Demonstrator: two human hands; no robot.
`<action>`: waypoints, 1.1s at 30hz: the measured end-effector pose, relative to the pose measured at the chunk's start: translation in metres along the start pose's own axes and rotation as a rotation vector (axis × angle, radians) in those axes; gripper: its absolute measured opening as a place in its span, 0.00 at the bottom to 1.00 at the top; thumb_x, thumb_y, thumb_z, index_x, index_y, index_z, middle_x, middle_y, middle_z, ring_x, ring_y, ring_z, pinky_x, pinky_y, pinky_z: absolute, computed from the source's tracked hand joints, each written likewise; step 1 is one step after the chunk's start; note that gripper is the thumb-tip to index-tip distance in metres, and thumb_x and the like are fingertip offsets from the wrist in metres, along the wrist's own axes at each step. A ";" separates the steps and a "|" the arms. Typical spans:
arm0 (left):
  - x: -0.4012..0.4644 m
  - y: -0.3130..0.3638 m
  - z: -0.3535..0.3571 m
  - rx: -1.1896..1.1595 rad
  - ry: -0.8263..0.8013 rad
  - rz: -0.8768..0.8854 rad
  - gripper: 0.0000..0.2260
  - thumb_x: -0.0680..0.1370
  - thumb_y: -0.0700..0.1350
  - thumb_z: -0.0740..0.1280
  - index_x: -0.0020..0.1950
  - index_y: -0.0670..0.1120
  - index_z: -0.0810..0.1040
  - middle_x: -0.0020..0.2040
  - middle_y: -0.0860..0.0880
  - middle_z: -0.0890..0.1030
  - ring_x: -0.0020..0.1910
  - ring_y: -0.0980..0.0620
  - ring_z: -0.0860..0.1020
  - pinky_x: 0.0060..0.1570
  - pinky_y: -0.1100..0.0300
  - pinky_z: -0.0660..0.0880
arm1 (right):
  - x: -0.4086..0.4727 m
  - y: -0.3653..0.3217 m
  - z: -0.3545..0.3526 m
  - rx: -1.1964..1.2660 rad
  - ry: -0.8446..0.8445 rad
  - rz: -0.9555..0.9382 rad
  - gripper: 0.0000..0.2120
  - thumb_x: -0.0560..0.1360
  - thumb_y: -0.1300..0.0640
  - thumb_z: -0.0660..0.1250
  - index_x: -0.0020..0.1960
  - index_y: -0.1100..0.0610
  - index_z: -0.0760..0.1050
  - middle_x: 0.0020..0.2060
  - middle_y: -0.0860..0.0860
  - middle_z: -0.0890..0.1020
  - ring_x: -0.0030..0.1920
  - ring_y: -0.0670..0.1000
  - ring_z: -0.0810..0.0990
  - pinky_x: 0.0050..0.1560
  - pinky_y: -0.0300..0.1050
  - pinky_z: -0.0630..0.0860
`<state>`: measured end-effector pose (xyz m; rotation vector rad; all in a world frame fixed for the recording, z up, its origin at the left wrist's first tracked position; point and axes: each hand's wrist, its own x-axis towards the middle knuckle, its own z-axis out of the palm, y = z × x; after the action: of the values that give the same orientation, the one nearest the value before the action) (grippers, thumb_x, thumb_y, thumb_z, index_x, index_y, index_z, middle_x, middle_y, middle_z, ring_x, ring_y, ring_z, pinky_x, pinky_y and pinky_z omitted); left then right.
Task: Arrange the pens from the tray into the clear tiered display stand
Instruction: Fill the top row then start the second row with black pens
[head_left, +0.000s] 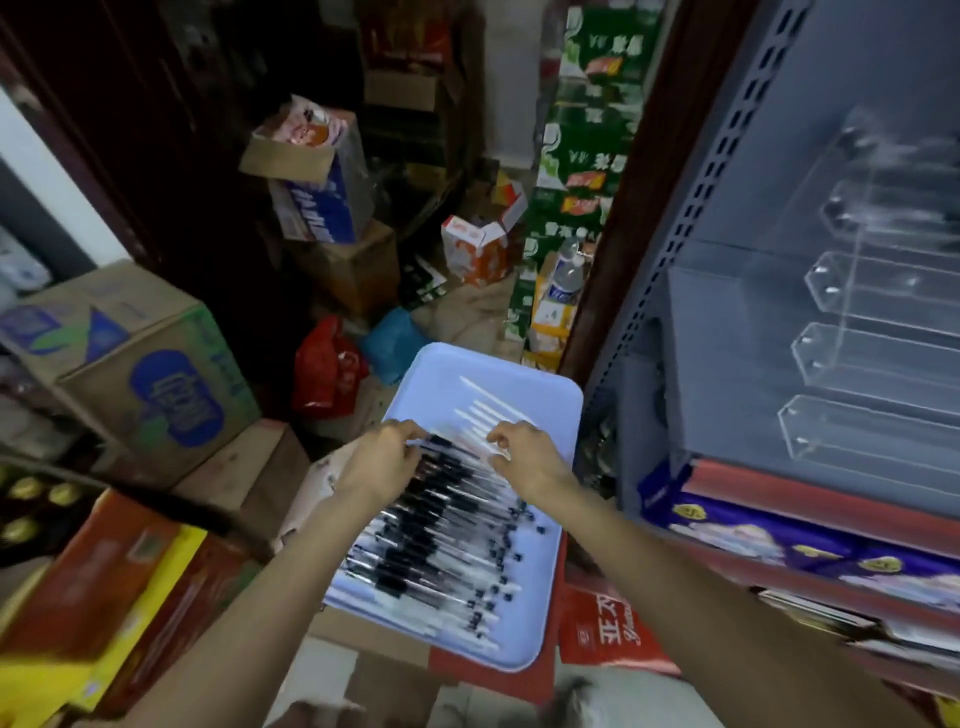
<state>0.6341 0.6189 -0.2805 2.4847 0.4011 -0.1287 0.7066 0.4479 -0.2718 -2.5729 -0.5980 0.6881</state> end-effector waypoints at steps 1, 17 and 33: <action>0.002 -0.005 0.003 0.033 -0.037 0.011 0.14 0.79 0.37 0.59 0.64 0.41 0.75 0.63 0.40 0.76 0.61 0.42 0.75 0.59 0.56 0.70 | 0.002 0.001 0.006 -0.038 -0.020 0.000 0.17 0.80 0.59 0.61 0.68 0.58 0.68 0.65 0.58 0.71 0.62 0.58 0.73 0.62 0.54 0.72; 0.038 -0.037 0.030 -0.014 0.041 0.038 0.14 0.77 0.35 0.61 0.61 0.44 0.76 0.58 0.42 0.77 0.57 0.42 0.76 0.56 0.47 0.74 | 0.015 0.013 0.015 0.041 0.013 0.071 0.09 0.77 0.69 0.59 0.47 0.73 0.77 0.50 0.65 0.81 0.47 0.59 0.79 0.51 0.50 0.75; 0.047 -0.032 0.001 -0.407 -0.101 0.059 0.01 0.76 0.37 0.67 0.44 0.41 0.77 0.44 0.49 0.79 0.45 0.54 0.77 0.50 0.62 0.71 | 0.014 0.009 -0.009 0.409 0.145 0.071 0.05 0.78 0.61 0.64 0.50 0.61 0.78 0.42 0.52 0.79 0.42 0.49 0.76 0.51 0.46 0.75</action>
<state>0.6686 0.6545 -0.3075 2.0775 0.2791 -0.1333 0.7249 0.4450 -0.2741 -2.2435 -0.2838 0.5714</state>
